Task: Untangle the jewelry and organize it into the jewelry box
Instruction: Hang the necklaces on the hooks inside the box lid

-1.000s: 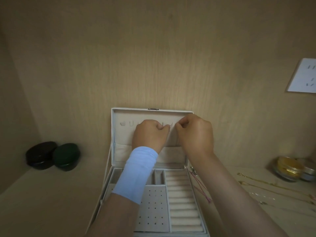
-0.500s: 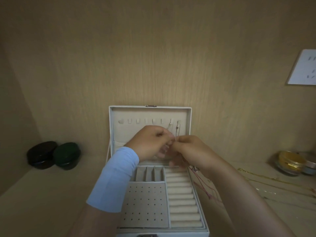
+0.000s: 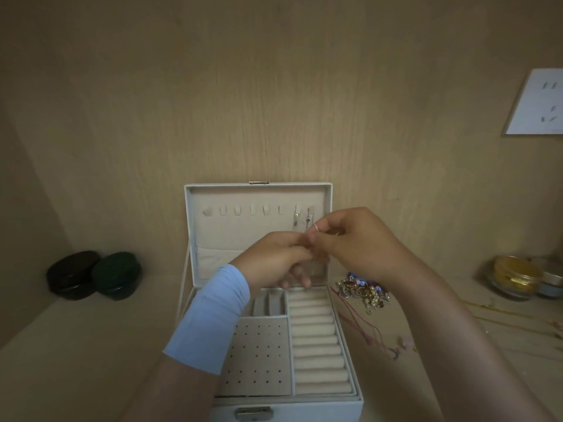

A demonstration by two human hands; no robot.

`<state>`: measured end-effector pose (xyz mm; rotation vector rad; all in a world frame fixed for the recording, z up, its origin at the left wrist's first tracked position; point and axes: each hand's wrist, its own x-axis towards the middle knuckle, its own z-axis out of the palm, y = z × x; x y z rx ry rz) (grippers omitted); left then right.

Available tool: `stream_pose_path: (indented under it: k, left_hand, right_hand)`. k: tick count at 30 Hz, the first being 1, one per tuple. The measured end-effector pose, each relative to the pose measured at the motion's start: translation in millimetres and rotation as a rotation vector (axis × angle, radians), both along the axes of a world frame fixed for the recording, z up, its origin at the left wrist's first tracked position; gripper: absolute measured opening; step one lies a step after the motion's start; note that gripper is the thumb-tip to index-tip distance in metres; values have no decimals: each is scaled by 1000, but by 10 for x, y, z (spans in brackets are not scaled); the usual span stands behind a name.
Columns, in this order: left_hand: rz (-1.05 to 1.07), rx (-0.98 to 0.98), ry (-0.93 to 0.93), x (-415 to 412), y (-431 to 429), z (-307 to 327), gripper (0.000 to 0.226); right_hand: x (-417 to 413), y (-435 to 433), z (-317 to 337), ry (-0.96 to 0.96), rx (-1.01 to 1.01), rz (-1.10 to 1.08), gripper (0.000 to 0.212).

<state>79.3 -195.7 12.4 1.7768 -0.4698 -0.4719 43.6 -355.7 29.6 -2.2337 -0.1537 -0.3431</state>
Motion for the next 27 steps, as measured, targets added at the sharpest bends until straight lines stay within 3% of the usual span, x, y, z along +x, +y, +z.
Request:
stream_pose_path:
  k: [6,13,15,17,20,27]
  left_hand:
    - [80,116,-95,29,89,28,12]
    - [170,84,-302,34,139,107,8]
    - [128,68,-315,22,151,122,8]
    - [122,65,-330,20,179,142,8]
    - [200,97,-341,67,237,125,10]
    - [272,657,-563,107,298,59,19]
  right_hand:
    - [21,-73,-14,15,51,-51,11]
    - [-43,45,-84,345,51,178,12]
    - [-35,128,-113,316,156,183,7]
    - [-16,173,-141,261,250,147,14]
    - [9,151,-156,189,230,87,19]
    - [161,124,-66,11,-7,-13,15]
